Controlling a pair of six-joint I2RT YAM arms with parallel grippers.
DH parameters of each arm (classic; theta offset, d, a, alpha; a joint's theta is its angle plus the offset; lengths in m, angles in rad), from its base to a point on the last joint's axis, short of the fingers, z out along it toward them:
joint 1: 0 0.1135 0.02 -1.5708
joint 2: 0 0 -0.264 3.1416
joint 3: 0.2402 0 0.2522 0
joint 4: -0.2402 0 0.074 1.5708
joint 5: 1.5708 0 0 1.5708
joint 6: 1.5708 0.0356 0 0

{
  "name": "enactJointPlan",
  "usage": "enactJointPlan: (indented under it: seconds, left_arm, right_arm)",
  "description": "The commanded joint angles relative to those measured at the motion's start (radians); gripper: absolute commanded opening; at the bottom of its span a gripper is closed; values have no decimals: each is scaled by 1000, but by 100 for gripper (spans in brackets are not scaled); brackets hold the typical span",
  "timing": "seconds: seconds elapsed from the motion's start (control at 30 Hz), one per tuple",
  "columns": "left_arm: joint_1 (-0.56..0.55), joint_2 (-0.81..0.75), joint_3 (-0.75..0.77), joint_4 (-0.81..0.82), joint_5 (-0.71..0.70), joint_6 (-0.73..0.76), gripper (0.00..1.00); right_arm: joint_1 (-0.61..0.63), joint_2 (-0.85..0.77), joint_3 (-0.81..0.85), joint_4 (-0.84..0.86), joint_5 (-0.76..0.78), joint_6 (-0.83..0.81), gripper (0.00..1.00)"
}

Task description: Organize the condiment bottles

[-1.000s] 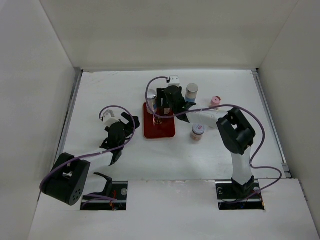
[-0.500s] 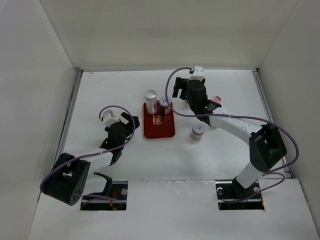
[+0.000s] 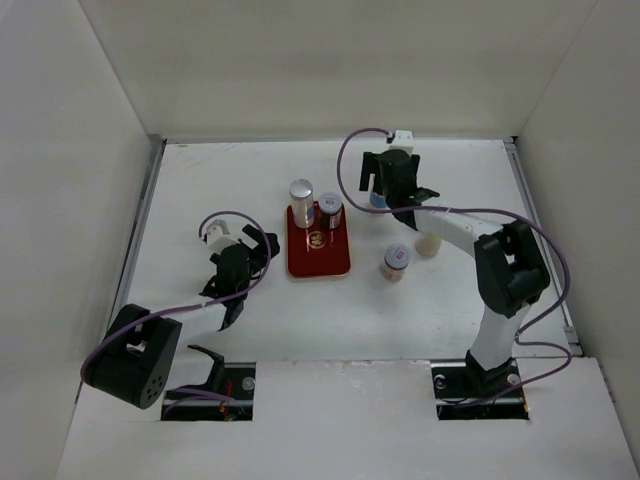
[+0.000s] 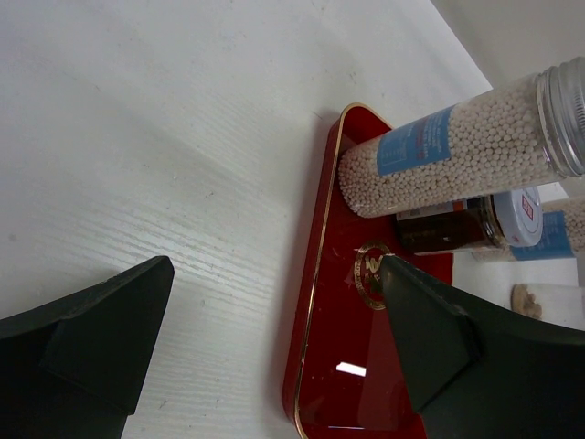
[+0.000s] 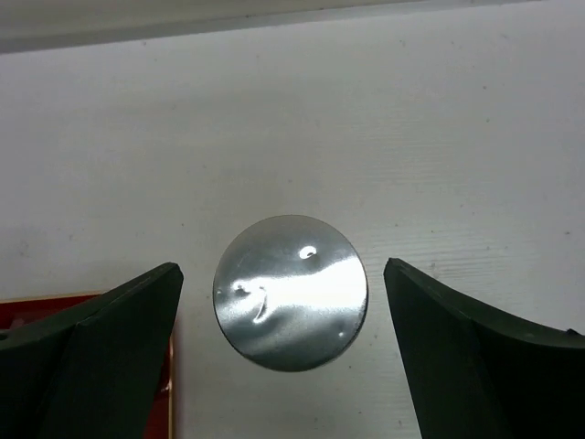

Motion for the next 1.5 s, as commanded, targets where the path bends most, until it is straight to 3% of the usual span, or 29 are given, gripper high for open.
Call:
enactJointPlan:
  seconds: [0.0, 0.13, 0.27, 0.5, 0.73, 1.47]
  left_arm:
    - [5, 1, 29, 48, 6, -1, 100]
    - [1, -8, 29, 49, -1, -1, 100]
    - [6, -14, 26, 49, 7, -3, 100]
    - [-5, -8, 30, 49, 5, -3, 100]
    - [-7, -6, 30, 52, 2, -3, 100]
    - [-2, 1, 32, 52, 6, -1, 100]
  right_arm:
    - [-10, 35, 82, -4, -39, -2, 93]
    - [-5, 17, 62, 22, -14, 4, 61]
    - [16, -79, -30, 86, 33, -10, 52]
    - [139, -262, -185, 82, 52, -5, 52]
    - [243, -313, -217, 71, 41, 24, 52]
    - [317, -83, -94, 146, -39, 65, 58]
